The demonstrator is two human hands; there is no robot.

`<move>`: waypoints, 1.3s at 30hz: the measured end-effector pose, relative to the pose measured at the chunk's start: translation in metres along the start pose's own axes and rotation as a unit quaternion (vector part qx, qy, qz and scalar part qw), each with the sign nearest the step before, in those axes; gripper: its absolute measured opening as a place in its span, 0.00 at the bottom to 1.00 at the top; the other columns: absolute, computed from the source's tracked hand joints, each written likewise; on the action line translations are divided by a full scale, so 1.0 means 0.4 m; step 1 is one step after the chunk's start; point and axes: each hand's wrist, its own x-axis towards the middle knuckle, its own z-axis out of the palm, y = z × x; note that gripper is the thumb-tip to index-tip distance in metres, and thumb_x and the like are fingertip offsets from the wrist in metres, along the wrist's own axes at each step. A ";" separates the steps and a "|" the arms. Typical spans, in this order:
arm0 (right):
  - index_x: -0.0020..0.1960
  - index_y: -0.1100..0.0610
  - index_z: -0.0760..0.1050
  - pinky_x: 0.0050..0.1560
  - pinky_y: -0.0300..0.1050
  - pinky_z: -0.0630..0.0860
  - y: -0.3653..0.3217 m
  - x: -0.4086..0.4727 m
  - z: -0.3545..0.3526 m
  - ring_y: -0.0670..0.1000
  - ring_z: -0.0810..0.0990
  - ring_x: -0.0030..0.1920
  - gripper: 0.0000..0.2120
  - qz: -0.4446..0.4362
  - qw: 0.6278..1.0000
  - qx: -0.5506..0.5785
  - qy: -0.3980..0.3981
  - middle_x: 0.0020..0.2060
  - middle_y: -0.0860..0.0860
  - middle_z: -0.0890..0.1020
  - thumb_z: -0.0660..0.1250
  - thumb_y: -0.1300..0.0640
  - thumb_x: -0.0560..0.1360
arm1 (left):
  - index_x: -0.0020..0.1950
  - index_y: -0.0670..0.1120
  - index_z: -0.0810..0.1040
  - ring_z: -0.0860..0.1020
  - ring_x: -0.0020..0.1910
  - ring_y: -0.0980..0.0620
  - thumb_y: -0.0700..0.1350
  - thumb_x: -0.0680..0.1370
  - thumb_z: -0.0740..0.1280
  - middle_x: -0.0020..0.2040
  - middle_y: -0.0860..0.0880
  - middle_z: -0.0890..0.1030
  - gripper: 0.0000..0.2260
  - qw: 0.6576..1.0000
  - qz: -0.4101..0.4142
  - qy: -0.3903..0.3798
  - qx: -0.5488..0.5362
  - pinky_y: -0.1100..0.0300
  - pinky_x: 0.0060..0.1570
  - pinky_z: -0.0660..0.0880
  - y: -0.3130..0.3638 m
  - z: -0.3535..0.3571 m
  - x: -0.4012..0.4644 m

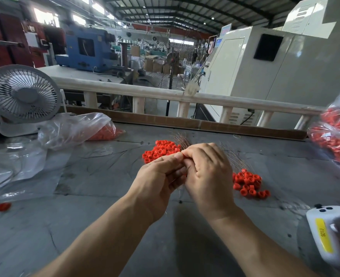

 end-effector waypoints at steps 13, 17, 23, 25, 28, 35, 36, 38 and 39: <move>0.56 0.52 0.84 0.44 0.48 0.76 0.014 0.014 -0.026 0.53 0.78 0.46 0.08 -0.018 0.998 -0.045 -0.049 0.46 0.48 0.79 0.74 0.58 0.76 | 0.55 0.43 0.83 0.80 0.41 0.51 0.41 0.75 0.71 0.43 0.45 0.82 0.09 1.000 0.012 -0.018 0.005 0.56 0.50 0.77 0.013 -0.011 0.008; 0.61 0.53 0.83 0.44 0.47 0.80 0.008 0.011 -0.028 0.52 0.82 0.47 0.13 -0.013 0.996 0.000 -0.092 0.47 0.49 0.81 0.72 0.60 0.77 | 0.56 0.41 0.83 0.79 0.45 0.48 0.38 0.78 0.69 0.48 0.40 0.80 0.08 1.000 0.015 -0.009 0.012 0.53 0.54 0.76 0.007 -0.013 0.011; 0.58 0.57 0.84 0.53 0.51 0.81 0.003 0.016 -0.029 0.54 0.83 0.51 0.10 0.018 0.995 0.051 -0.079 0.49 0.51 0.84 0.74 0.61 0.77 | 0.56 0.40 0.83 0.76 0.50 0.43 0.41 0.79 0.68 0.51 0.38 0.76 0.08 0.999 0.028 -0.013 0.026 0.49 0.58 0.74 0.015 -0.016 0.014; 0.57 0.57 0.84 0.53 0.50 0.81 -0.003 0.014 -0.028 0.54 0.84 0.51 0.09 0.017 0.996 0.054 -0.074 0.49 0.52 0.85 0.74 0.62 0.77 | 0.56 0.40 0.83 0.77 0.46 0.45 0.41 0.80 0.69 0.50 0.38 0.76 0.08 0.999 0.034 -0.007 0.033 0.50 0.57 0.74 0.017 -0.018 0.017; 0.57 0.59 0.84 0.55 0.47 0.80 -0.001 0.012 -0.027 0.53 0.84 0.51 0.09 0.006 0.997 0.054 -0.060 0.50 0.52 0.86 0.74 0.63 0.77 | 0.60 0.36 0.82 0.78 0.46 0.46 0.44 0.80 0.69 0.50 0.39 0.79 0.14 0.999 0.031 -0.001 0.032 0.50 0.56 0.76 0.020 -0.023 0.021; 0.56 0.57 0.83 0.58 0.30 0.74 0.009 0.005 -0.020 0.44 0.83 0.52 0.10 0.021 0.989 0.131 -0.062 0.51 0.48 0.86 0.73 0.66 0.77 | 0.59 0.39 0.83 0.80 0.44 0.49 0.46 0.72 0.73 0.47 0.42 0.82 0.18 0.997 0.051 -0.010 0.059 0.55 0.50 0.78 0.030 -0.034 0.018; 0.57 0.55 0.82 0.56 0.29 0.75 0.010 0.004 -0.021 0.41 0.82 0.51 0.11 0.032 0.986 0.150 -0.068 0.50 0.45 0.85 0.73 0.65 0.77 | 0.59 0.38 0.83 0.79 0.44 0.49 0.45 0.71 0.73 0.47 0.42 0.82 0.19 0.996 0.055 -0.009 0.064 0.55 0.50 0.77 0.031 -0.037 0.019; 0.58 0.50 0.80 0.53 0.30 0.77 0.009 0.001 -0.026 0.39 0.83 0.50 0.13 0.064 0.976 0.191 -0.079 0.49 0.40 0.84 0.73 0.63 0.77 | 0.59 0.38 0.83 0.79 0.46 0.48 0.45 0.70 0.74 0.47 0.42 0.82 0.19 0.995 0.064 -0.010 0.077 0.54 0.51 0.77 0.030 -0.040 0.019; 0.59 0.48 0.79 0.52 0.30 0.77 0.007 0.000 -0.027 0.38 0.83 0.51 0.13 0.079 0.972 0.206 -0.082 0.49 0.38 0.84 0.72 0.61 0.78 | 0.57 0.38 0.83 0.79 0.46 0.47 0.45 0.70 0.73 0.47 0.42 0.82 0.18 0.994 0.070 -0.013 0.086 0.54 0.51 0.77 0.029 -0.039 0.020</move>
